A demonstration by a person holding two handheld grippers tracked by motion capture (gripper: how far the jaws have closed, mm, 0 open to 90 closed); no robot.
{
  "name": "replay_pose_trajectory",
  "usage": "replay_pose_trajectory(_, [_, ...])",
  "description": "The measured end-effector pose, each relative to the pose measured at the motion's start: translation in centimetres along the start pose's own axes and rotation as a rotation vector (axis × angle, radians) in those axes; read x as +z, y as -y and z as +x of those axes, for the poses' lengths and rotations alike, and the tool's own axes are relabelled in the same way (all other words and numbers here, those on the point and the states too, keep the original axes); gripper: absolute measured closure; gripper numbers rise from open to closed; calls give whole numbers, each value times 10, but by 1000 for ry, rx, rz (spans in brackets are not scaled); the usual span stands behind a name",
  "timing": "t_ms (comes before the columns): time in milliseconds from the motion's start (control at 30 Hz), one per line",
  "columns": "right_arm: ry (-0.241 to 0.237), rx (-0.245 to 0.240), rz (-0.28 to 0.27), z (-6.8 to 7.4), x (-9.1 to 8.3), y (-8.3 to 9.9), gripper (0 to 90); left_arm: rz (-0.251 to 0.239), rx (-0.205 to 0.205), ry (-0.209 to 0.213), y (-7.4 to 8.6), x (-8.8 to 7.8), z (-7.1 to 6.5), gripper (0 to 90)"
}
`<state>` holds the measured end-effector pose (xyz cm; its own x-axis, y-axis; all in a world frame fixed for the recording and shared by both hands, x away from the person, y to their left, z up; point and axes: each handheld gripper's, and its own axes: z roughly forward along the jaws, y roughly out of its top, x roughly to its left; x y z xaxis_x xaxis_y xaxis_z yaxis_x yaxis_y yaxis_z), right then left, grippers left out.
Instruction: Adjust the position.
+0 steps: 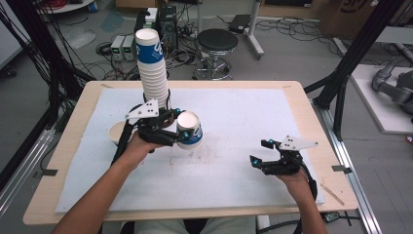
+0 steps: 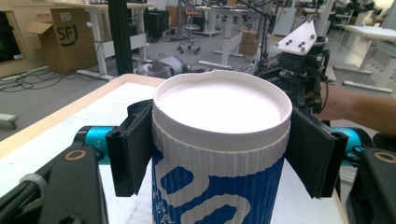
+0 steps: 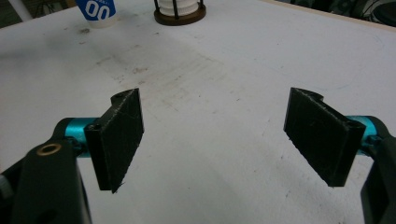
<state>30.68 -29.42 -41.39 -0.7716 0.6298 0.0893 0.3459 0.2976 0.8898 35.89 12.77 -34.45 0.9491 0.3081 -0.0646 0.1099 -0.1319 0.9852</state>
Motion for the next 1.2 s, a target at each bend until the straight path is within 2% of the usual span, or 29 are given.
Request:
replay_pose_trajectory(233, [-55,2,-18,2,4,3,205,12,-2,8,8,1,-1,293])
replay_pose_trajectory(433, [-81,-33,-37,6,10,3,205,14,2,12,13,3,-3,293])
replay_pose_trajectory(700, [-161,-15,-24,13,21,-2,184,31,20,58,18,16,-14,293])
replay_pose_trajectory(867, [-243,-40,-41,18,24,-7,184,30,24,87,21,21,-17,293])
replay_pose_trajectory(933, [-261,-51,-60,20,25,-9,184,26,23,101,21,23,-17,293])
replay_pose_trajectory(1200, [-330,-84,-79,32,35,-21,184,31,27,157,24,34,-22,293])
